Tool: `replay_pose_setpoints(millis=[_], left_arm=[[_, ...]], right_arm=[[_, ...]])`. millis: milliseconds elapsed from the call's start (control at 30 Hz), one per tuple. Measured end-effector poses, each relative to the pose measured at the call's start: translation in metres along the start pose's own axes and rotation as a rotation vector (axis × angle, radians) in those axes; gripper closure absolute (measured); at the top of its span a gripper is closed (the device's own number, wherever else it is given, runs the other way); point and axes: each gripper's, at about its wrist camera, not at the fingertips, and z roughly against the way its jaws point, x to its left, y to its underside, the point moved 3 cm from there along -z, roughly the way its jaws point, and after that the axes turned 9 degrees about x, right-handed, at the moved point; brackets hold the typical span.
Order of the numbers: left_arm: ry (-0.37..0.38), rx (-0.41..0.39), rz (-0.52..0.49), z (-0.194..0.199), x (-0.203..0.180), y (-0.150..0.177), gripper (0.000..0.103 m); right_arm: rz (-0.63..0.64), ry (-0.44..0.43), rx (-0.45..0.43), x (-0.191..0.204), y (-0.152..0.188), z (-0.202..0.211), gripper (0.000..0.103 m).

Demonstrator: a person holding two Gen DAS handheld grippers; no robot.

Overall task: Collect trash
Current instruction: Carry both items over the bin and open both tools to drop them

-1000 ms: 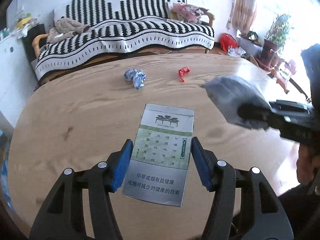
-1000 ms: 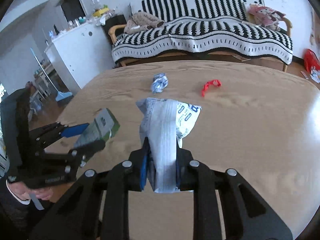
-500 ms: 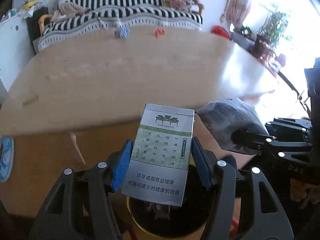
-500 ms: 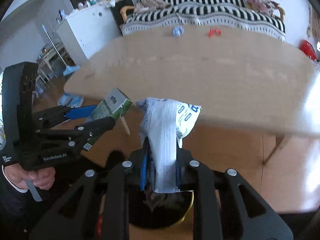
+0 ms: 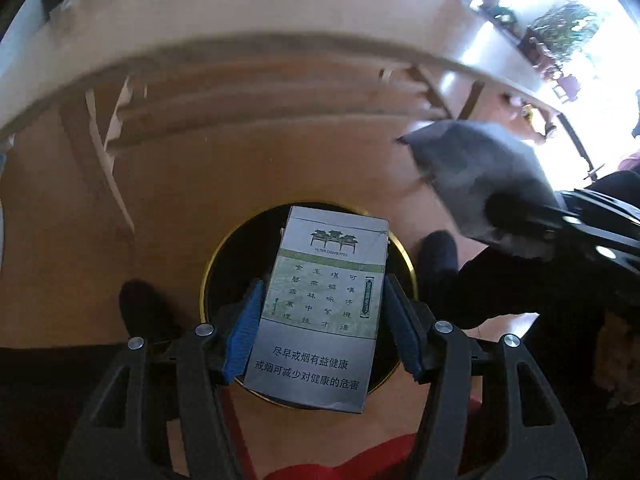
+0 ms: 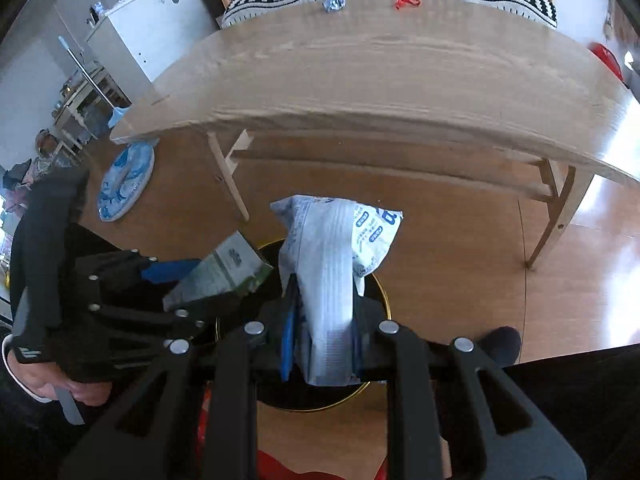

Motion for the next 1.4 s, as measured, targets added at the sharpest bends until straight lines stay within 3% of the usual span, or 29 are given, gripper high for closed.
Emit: replay_pose_setpoints(millis=[133,467,600,767,900,1200,1233,1333,1400], left_arm=[[-0.025,0.08,0.025,-0.024,0.004,0.002,0.045],[-0.051,0.069,-0.013,-0.022,-0.004,0.005,0.043],[-0.054,0.05,-0.025,-0.016,-0.008,0.003,0.027],[-0.045,0.03,-0.006,-0.007,-0.005,0.002,0.027],[-0.007,-0.039,0.048,0.021,0.009,-0.001,0.025],[-0.04,-0.105,0.095,0.051,0.025,-0.004,0.024],[-0.042,-0.108,0.094,0.052,0.026,-0.005,0.024],[-0.053,-0.123,0.079,0.058,0.023,-0.008,0.023],[-0.053,-0.131,0.077,0.061,0.022,-0.011,0.022]], right_arm=[[0.0,-0.008,0.026,0.0,-0.004,-0.006,0.082],[0.001,-0.01,0.03,0.0,-0.005,-0.007,0.082],[0.002,-0.009,0.033,0.001,-0.005,-0.008,0.082],[0.0,-0.01,0.034,0.0,-0.005,-0.008,0.082],[0.006,-0.015,0.045,0.001,-0.005,-0.01,0.082],[0.065,-0.047,0.091,0.014,-0.001,-0.018,0.081],[0.075,-0.049,0.097,0.017,0.0,-0.019,0.076],[0.092,-0.049,0.089,0.021,0.001,-0.018,0.04],[0.104,-0.062,0.084,0.024,0.002,-0.016,0.039]])
